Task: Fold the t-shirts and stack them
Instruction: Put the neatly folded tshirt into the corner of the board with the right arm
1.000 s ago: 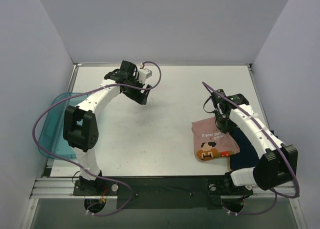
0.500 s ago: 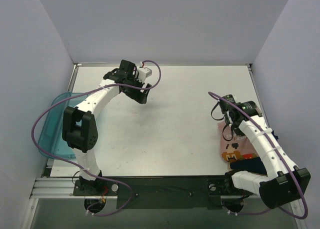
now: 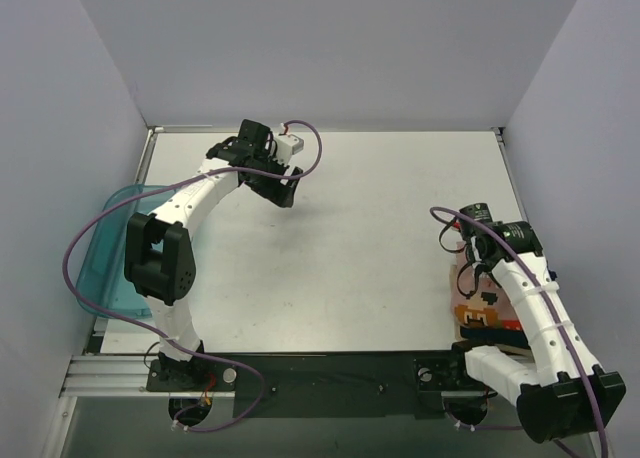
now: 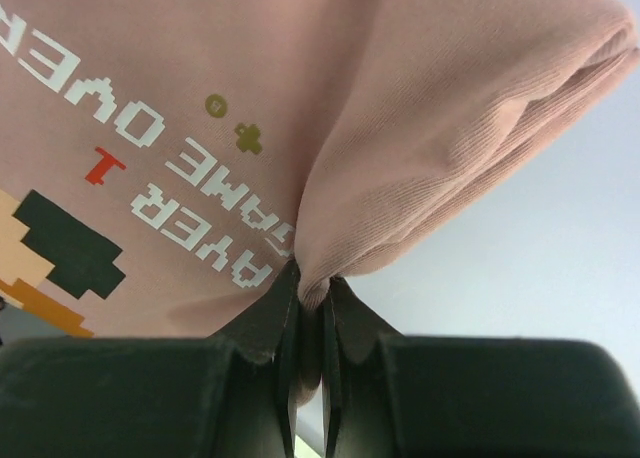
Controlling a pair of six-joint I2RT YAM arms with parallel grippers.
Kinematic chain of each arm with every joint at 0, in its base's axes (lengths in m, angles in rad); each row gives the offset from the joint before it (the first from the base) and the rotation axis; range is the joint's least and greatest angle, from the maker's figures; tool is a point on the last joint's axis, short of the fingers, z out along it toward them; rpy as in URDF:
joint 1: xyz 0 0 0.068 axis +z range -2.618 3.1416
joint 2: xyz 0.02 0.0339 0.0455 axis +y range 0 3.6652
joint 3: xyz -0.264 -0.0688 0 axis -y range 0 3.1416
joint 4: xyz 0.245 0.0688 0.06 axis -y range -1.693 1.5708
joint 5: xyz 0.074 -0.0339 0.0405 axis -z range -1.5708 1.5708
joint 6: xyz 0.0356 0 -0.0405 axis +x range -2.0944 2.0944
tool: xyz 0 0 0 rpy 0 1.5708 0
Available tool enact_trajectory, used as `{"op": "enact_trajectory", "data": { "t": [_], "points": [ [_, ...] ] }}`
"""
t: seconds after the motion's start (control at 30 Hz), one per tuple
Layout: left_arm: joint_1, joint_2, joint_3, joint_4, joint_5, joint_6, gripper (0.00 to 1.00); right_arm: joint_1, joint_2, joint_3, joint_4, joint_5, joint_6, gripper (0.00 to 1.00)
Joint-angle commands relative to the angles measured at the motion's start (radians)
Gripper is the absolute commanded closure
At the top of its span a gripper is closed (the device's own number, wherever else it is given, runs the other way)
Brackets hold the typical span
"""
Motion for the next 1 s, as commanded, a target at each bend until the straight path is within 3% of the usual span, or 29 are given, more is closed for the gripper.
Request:
{"op": "enact_trajectory", "data": {
  "t": [0.0,0.1,0.27,0.43,0.5,0.53,0.6,0.67,0.8,0.9,0.97],
  "points": [
    [0.009,-0.043,0.000,0.038,0.040,-0.002,0.10,-0.065,0.013,-0.071,0.027,0.073,-0.160,1.00],
    [0.009,-0.041,0.005,0.039,0.040,-0.004,0.10,-0.135,0.027,-0.125,0.138,0.118,-0.241,1.00],
    [0.015,-0.044,0.002,0.038,0.060,-0.018,0.10,-0.220,0.058,-0.177,0.235,0.009,-0.293,1.00],
    [0.015,-0.041,-0.004,0.036,0.061,-0.016,0.10,-0.284,0.056,-0.289,0.384,0.038,-0.410,1.00],
    [0.016,-0.041,-0.006,0.044,0.064,-0.019,0.10,-0.312,0.064,-0.297,0.433,0.018,-0.417,0.84],
    [0.016,-0.043,-0.007,0.044,0.069,-0.019,0.10,-0.330,0.068,-0.300,0.480,0.038,-0.433,0.65],
    [0.016,-0.049,-0.009,0.039,0.071,-0.019,0.10,-0.371,0.078,-0.298,0.562,0.102,-0.457,0.44],
    [0.016,-0.052,-0.013,0.038,0.067,-0.018,0.10,-0.413,0.091,-0.262,0.625,0.164,-0.450,0.34],
    [0.016,-0.057,-0.017,0.036,0.061,-0.013,0.10,-0.410,0.107,-0.066,0.592,0.175,-0.297,0.31],
    [0.016,-0.058,-0.010,0.024,0.046,-0.010,0.10,-0.318,0.108,0.077,0.443,0.019,-0.134,0.30],
    [0.016,-0.066,-0.010,0.016,0.041,-0.007,0.10,-0.254,0.108,0.139,0.368,-0.199,-0.040,0.19]
  ]
}}
